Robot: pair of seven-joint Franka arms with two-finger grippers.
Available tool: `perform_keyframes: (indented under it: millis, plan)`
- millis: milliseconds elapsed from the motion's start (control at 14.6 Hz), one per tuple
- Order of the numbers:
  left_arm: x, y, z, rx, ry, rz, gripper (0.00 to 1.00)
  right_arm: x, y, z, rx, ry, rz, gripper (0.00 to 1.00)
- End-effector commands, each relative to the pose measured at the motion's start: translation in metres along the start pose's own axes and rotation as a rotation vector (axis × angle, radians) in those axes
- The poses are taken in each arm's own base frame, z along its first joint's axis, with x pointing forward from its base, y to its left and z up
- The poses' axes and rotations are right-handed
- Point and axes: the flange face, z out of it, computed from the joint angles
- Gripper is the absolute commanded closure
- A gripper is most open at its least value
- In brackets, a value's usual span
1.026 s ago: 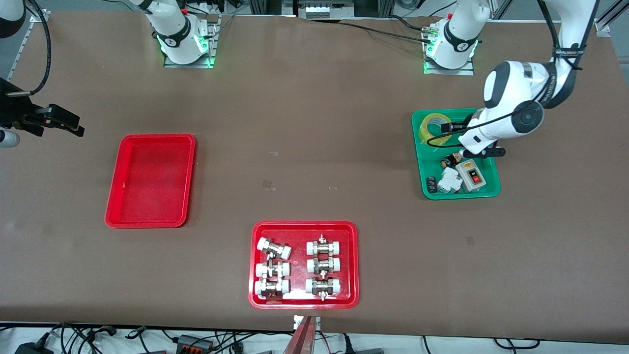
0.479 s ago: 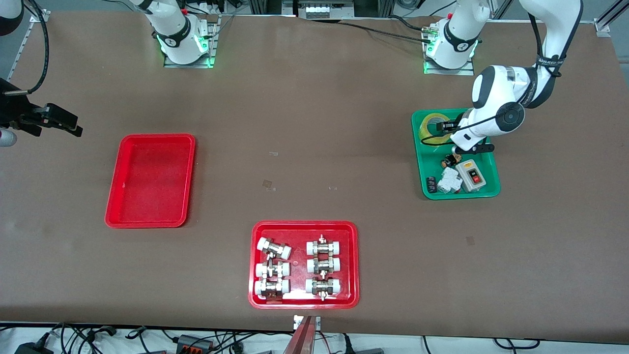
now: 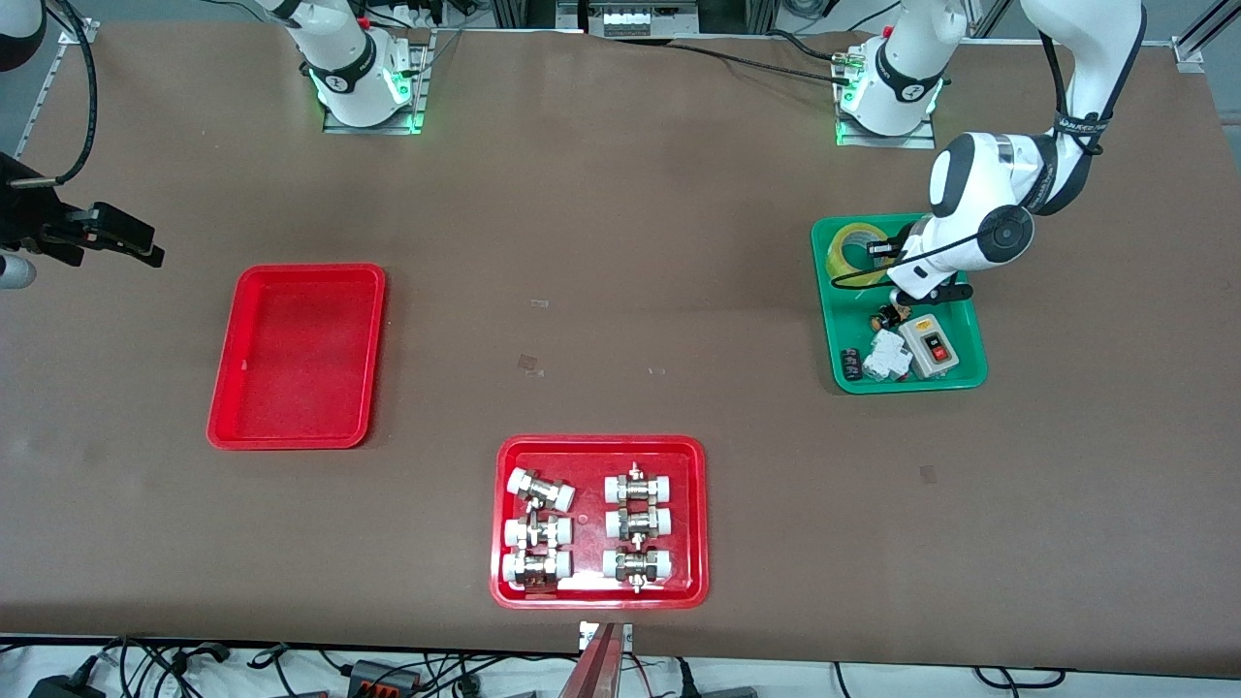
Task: Left arm passes tape to right arm into tray
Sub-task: 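Close the left gripper on the yellow tape roll's rim, then lift the tape with the left gripper while the right gripper reaches toward it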
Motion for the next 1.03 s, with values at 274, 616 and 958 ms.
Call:
perform_keyframes:
  millis: [274, 616, 958]
  plan:
    - [0.002, 0.008, -0.041, -0.019, 0.005, 0.016, 0.99, -0.003, 0.000, -0.004, 0.001, -0.003, -0.014, 0.00]
    - [0.016, 0.033, -0.140, -0.021, -0.001, 0.048, 0.99, -0.007, -0.001, -0.010, 0.009, -0.014, -0.013, 0.00]
    - [-0.010, 0.157, -0.222, -0.100, 0.035, 0.150, 1.00, 0.004, -0.014, 0.018, 0.018, -0.076, -0.028, 0.00]
